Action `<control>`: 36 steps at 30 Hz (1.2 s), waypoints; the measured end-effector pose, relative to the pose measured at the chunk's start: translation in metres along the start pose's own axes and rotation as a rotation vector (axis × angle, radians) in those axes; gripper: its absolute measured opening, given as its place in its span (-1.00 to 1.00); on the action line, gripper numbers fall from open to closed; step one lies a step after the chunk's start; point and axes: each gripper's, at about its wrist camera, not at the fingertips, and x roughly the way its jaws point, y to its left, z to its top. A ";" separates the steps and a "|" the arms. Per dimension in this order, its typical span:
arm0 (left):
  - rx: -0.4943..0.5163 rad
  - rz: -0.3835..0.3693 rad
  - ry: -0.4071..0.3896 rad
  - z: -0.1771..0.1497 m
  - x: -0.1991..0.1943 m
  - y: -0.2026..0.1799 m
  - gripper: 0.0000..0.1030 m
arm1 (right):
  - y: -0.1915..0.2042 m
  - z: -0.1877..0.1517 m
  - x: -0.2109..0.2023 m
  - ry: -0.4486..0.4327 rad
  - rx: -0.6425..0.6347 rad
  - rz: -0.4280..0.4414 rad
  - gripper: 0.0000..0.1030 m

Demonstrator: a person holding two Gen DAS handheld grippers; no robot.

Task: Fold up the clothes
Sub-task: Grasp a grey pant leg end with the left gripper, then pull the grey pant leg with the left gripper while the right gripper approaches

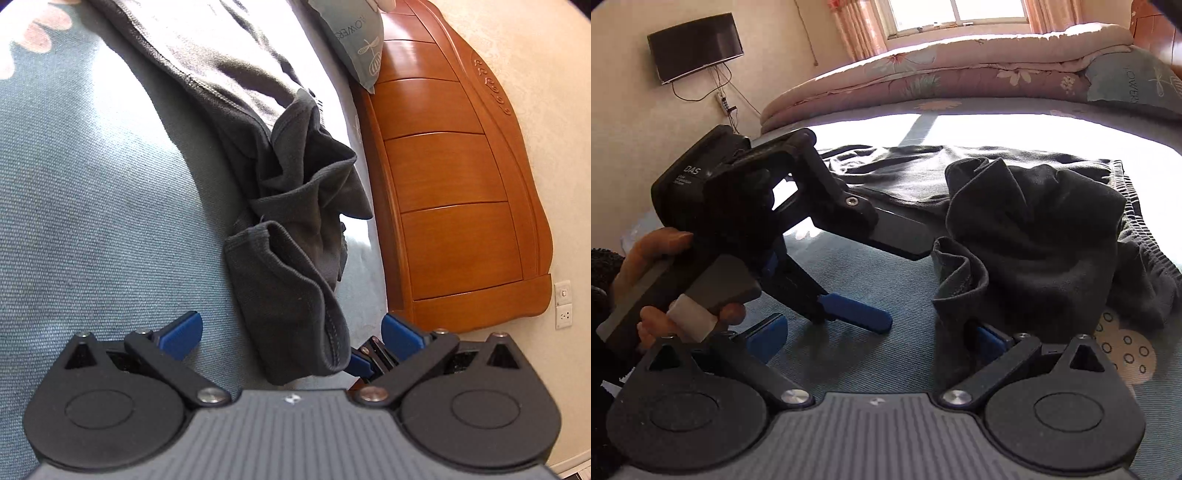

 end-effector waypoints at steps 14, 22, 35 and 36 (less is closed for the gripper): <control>-0.004 -0.057 -0.003 -0.002 0.009 0.001 0.99 | -0.032 -0.038 -0.017 0.011 0.232 -0.099 1.00; -0.029 -0.007 -0.043 0.001 0.008 0.003 0.55 | -0.035 -0.047 -0.014 0.001 0.262 -0.115 1.00; -0.088 0.095 -0.081 -0.012 0.007 0.030 -0.82 | -0.032 -0.053 -0.013 -0.034 0.211 -0.127 1.00; -0.092 0.094 -0.082 -0.012 0.006 0.030 -0.82 | -0.032 -0.054 -0.012 -0.036 0.208 -0.130 1.00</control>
